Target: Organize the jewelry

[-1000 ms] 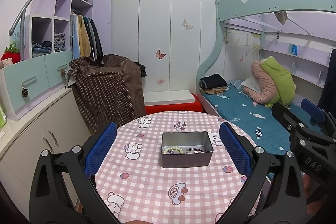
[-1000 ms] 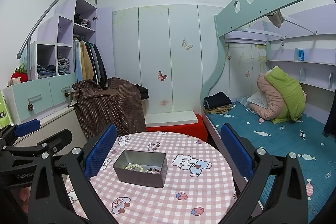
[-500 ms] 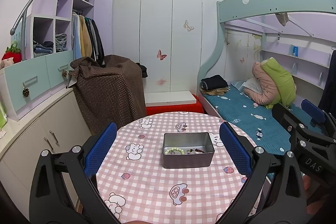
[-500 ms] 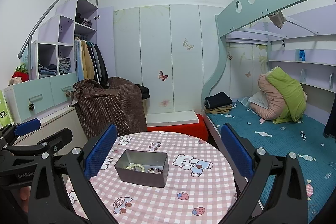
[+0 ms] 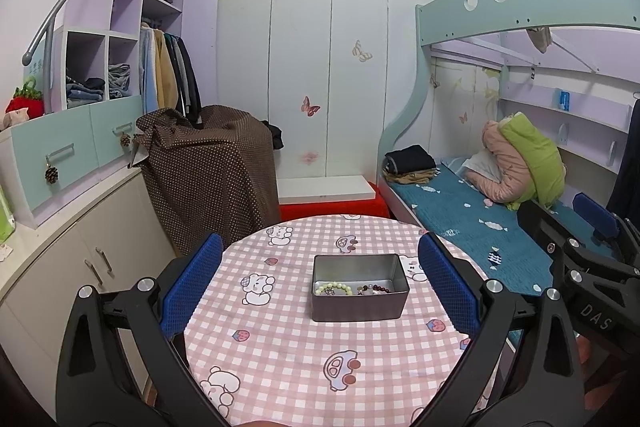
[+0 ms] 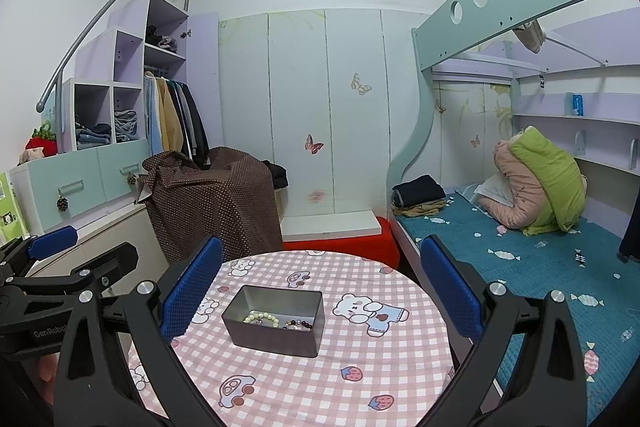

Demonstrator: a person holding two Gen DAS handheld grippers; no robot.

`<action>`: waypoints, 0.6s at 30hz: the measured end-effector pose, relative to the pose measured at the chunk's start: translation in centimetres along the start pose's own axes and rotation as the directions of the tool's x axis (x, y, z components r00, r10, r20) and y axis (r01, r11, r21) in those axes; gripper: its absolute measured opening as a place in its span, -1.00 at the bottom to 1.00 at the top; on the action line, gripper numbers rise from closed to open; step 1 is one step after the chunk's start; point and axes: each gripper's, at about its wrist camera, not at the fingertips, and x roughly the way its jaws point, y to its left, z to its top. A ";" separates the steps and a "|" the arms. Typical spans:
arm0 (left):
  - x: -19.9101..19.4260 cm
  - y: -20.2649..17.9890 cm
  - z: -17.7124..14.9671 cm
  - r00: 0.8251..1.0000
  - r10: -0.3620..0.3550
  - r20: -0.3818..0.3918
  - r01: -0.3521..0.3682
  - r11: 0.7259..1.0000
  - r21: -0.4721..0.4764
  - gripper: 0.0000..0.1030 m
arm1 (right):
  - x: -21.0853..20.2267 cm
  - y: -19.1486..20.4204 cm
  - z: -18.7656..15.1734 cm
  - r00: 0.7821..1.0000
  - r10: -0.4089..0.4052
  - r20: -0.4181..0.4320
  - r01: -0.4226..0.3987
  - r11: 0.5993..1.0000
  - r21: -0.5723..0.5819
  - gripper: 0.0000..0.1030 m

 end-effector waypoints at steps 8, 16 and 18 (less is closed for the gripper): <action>0.0 0.3 0.1 1.000 0.008 -0.002 -0.008 1.000 0.000 0.91 | 0.0 0.2 0.1 1.000 0.006 -0.006 -0.006 1.000 0.004 0.86; 0.0 0.7 0.1 1.000 0.008 0.000 -0.008 1.000 -0.002 0.91 | -0.1 0.2 0.0 1.000 0.004 -0.008 -0.004 1.000 0.009 0.86; 0.0 0.7 0.1 1.000 0.007 -0.002 -0.007 1.000 -0.002 0.91 | 0.0 0.1 0.0 1.000 0.004 -0.009 -0.004 1.000 0.011 0.86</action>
